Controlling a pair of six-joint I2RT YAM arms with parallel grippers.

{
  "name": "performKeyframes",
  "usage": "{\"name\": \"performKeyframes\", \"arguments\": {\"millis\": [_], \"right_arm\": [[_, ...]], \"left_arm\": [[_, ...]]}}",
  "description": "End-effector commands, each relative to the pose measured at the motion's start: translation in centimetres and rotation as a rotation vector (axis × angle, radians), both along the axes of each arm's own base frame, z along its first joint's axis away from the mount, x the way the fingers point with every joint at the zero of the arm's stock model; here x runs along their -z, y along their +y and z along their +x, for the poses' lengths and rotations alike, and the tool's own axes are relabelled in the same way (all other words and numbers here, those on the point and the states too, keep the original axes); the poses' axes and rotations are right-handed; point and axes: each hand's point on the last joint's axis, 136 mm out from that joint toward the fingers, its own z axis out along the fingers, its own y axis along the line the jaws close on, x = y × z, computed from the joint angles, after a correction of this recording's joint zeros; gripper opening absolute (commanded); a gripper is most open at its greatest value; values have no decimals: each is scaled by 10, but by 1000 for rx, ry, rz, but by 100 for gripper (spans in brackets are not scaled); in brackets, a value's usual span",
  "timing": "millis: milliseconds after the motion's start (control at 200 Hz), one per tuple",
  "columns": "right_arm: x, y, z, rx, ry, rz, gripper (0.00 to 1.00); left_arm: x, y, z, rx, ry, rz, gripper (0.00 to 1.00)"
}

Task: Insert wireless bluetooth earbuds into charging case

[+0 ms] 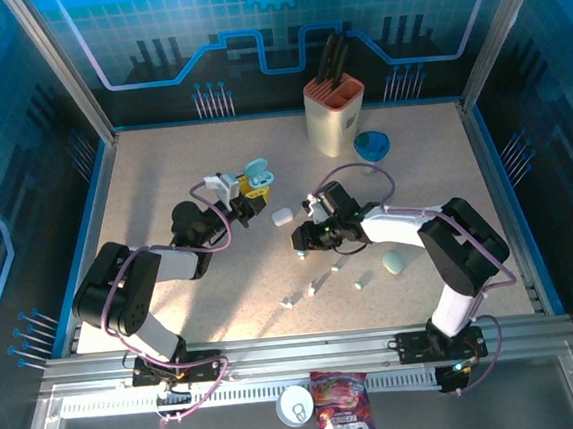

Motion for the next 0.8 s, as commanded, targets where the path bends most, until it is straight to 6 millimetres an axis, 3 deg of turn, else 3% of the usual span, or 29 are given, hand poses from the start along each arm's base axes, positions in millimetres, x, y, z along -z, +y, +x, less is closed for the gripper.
{"name": "performKeyframes", "arguments": {"millis": [0, 265, 795], "right_arm": [[9, 1, 2, -41, 36, 9, 38], [19, 4, -7, -81, 86, 32, 38], [36, 0, -17, -73, 133, 32, 26]], "left_arm": [[-15, 6, -4, -8, -50, -19, 28], [-13, 7, -4, -14, -50, -15, 28], [-13, 7, -5, -15, -52, -13, 28]]}}
